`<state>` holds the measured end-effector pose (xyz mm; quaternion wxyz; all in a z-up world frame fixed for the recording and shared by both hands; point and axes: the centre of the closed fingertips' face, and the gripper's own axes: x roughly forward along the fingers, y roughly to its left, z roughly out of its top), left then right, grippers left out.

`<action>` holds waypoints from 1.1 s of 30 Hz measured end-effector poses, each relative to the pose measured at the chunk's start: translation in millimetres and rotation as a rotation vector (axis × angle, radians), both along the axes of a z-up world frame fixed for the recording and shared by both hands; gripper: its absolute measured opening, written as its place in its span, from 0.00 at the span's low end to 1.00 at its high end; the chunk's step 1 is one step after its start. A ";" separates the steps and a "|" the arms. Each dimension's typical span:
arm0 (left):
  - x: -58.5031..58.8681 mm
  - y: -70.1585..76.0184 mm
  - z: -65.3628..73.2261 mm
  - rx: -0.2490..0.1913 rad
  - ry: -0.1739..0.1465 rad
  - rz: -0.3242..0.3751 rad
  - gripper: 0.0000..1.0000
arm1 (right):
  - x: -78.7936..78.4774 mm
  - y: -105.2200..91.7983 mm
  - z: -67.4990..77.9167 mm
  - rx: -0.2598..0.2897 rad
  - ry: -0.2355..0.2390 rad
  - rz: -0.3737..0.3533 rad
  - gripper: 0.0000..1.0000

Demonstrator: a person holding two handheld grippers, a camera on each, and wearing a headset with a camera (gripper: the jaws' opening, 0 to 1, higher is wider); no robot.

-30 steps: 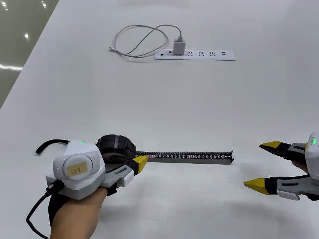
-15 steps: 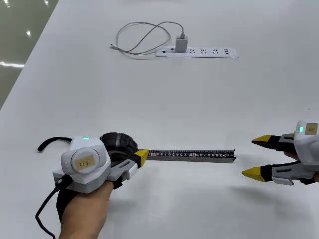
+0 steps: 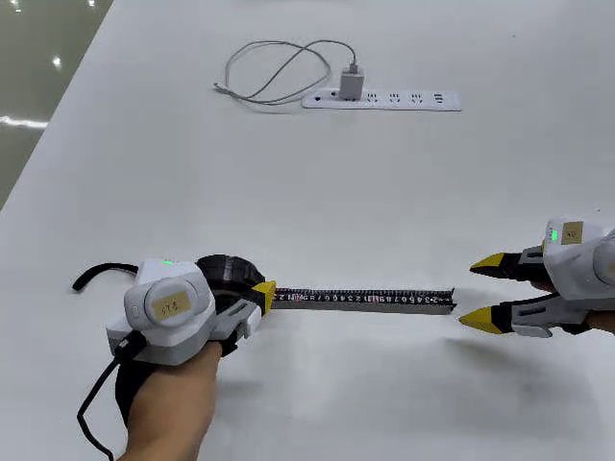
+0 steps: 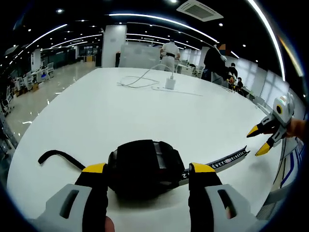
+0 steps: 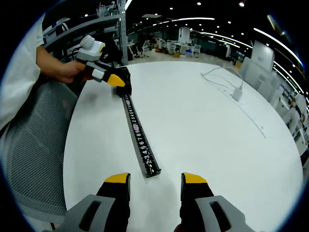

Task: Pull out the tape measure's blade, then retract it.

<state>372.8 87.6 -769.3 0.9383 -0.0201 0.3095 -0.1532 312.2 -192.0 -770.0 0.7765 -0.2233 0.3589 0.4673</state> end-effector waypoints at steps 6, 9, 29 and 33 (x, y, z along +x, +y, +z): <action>1.1 2.5 -0.8 -0.006 0.007 0.016 0.60 | 2.3 0.4 -4.3 -0.010 0.006 0.020 0.35; 1.8 2.6 -1.4 -0.016 0.012 0.019 0.60 | 2.6 1.0 -5.1 -0.011 0.008 0.032 0.32; 2.0 3.2 -2.8 -0.021 0.015 0.007 0.60 | 4.4 16.5 -22.5 -0.081 0.048 0.182 0.18; 2.2 3.3 -2.8 -0.021 0.014 0.007 0.60 | 5.1 18.5 -24.5 -0.086 0.060 0.199 0.17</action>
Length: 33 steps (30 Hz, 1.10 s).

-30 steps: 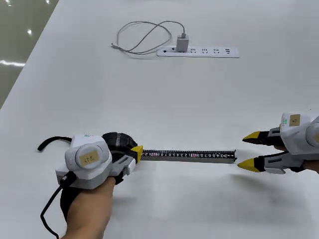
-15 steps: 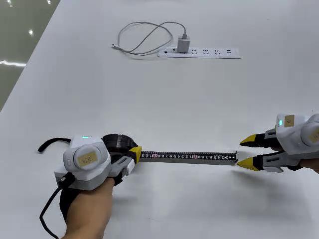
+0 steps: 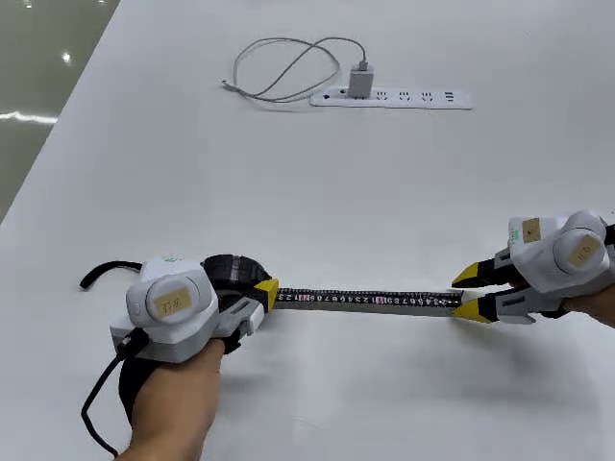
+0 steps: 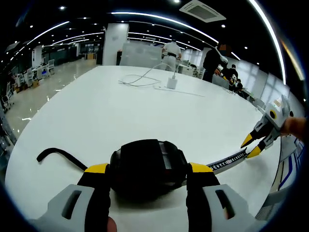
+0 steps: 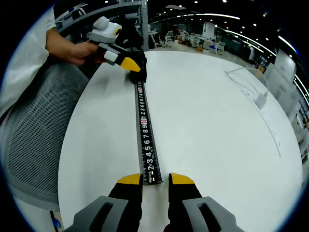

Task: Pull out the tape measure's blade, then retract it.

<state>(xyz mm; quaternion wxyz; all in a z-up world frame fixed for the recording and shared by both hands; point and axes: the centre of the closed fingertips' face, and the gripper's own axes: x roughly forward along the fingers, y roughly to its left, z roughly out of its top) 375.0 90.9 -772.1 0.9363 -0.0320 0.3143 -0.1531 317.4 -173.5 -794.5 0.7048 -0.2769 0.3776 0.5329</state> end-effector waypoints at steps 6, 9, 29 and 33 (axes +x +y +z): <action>0.0 0.0 0.0 -0.001 -0.001 -0.001 0.60 | -3.4 1.2 -3.7 -0.016 0.020 0.032 0.15; 0.1 0.1 0.0 -0.001 -0.001 -0.001 0.59 | -4.1 1.0 -4.8 -0.027 0.019 0.048 0.14; -1.0 -0.6 0.5 -0.002 0.012 0.001 0.59 | -3.1 -1.9 -7.7 -0.053 0.001 0.067 0.11; -1.1 -0.2 0.1 0.003 0.014 -0.004 0.58 | -2.8 -1.4 -7.4 -0.052 0.002 0.067 0.11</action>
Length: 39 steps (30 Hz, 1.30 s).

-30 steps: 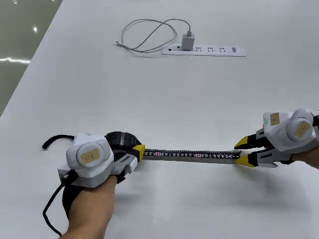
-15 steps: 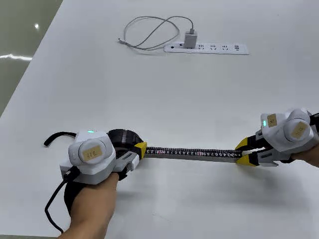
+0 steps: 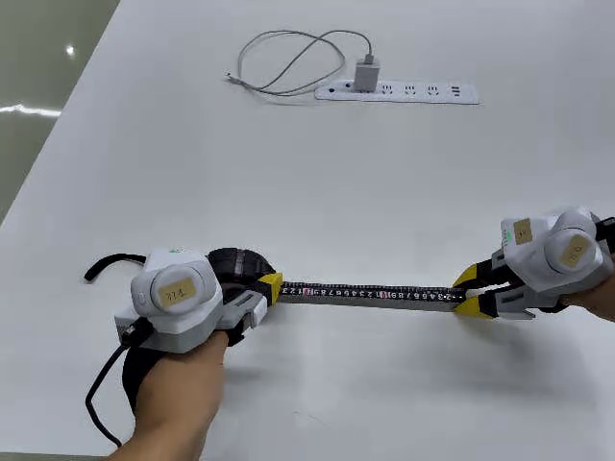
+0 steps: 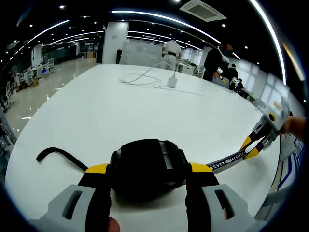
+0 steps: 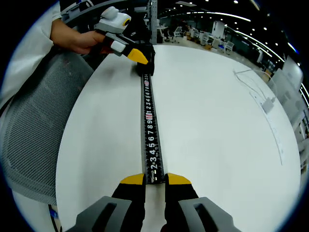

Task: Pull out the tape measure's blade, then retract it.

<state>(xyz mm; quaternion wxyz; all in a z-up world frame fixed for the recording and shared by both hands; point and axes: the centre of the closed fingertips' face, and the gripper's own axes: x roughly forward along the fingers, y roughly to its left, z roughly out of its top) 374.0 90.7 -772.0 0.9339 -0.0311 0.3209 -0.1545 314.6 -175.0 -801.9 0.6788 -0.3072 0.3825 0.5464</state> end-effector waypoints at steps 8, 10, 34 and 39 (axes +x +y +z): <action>-0.5 -0.6 -0.6 0.000 0.004 -0.014 0.57 | 0.0 0.7 -0.5 -0.001 -0.002 0.002 0.11; -0.3 -0.8 -0.7 -0.001 0.007 -0.015 0.57 | -0.2 0.9 -0.5 0.000 -0.002 0.001 0.11; -0.7 -0.1 -0.6 -0.029 0.005 -0.030 0.57 | 5.6 25.1 6.0 0.042 -0.004 -0.001 0.10; -0.6 0.7 -0.4 -0.038 0.005 -0.027 0.57 | 7.6 30.3 4.8 0.049 -0.001 -0.002 0.10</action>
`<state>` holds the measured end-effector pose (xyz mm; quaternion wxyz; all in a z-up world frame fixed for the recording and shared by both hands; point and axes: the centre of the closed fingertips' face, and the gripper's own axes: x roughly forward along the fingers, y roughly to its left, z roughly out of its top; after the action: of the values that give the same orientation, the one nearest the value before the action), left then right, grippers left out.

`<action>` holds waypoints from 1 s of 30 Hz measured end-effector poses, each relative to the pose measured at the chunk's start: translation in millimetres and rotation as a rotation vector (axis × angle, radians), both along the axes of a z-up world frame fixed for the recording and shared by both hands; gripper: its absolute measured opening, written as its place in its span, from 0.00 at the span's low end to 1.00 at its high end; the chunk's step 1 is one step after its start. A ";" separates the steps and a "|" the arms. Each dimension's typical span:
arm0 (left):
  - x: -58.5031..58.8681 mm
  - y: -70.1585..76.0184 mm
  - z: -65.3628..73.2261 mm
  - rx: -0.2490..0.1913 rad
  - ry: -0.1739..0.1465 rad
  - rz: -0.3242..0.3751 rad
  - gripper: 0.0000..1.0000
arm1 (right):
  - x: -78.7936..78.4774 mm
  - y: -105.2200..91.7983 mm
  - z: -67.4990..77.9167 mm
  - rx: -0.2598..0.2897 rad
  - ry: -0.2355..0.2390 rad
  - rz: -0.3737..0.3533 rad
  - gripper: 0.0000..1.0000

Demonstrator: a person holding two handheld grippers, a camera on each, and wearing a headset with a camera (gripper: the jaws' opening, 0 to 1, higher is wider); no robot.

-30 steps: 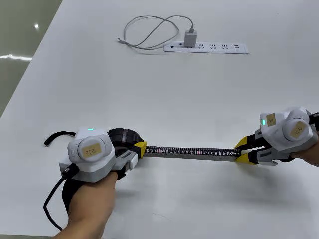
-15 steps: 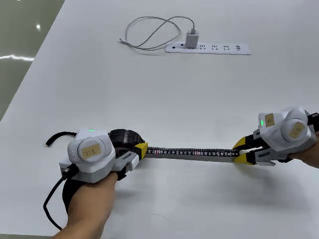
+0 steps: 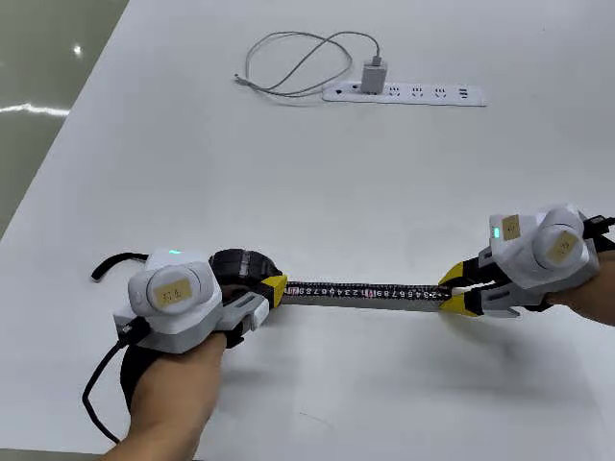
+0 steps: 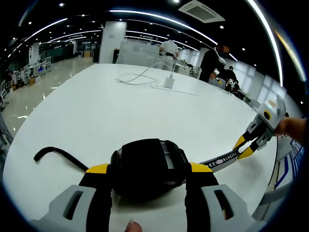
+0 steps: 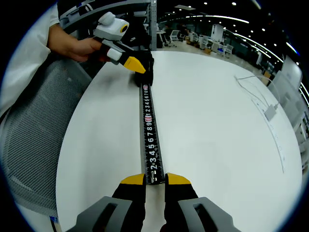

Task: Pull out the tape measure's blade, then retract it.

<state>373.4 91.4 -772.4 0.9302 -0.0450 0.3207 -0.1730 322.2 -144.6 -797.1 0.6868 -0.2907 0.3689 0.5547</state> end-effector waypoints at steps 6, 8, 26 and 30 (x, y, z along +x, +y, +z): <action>0.3 0.6 -0.2 -0.009 -0.001 -0.001 0.57 | 2.1 9.6 0.7 0.018 0.003 0.001 0.10; 0.3 0.5 -0.1 -0.012 0.000 -0.001 0.57 | 3.4 12.3 1.1 0.022 0.001 0.002 0.10; 0.5 1.1 0.7 -0.030 0.004 -0.002 0.57 | 7.7 38.3 2.9 0.069 0.004 0.013 0.10; 0.4 1.2 0.6 -0.032 0.004 -0.002 0.57 | 8.0 43.8 1.9 0.077 0.007 0.017 0.10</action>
<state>373.7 92.5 -771.8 0.9286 -0.0597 0.3197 -0.1787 330.2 -100.8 -795.1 0.6915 -0.2654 0.3473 0.5751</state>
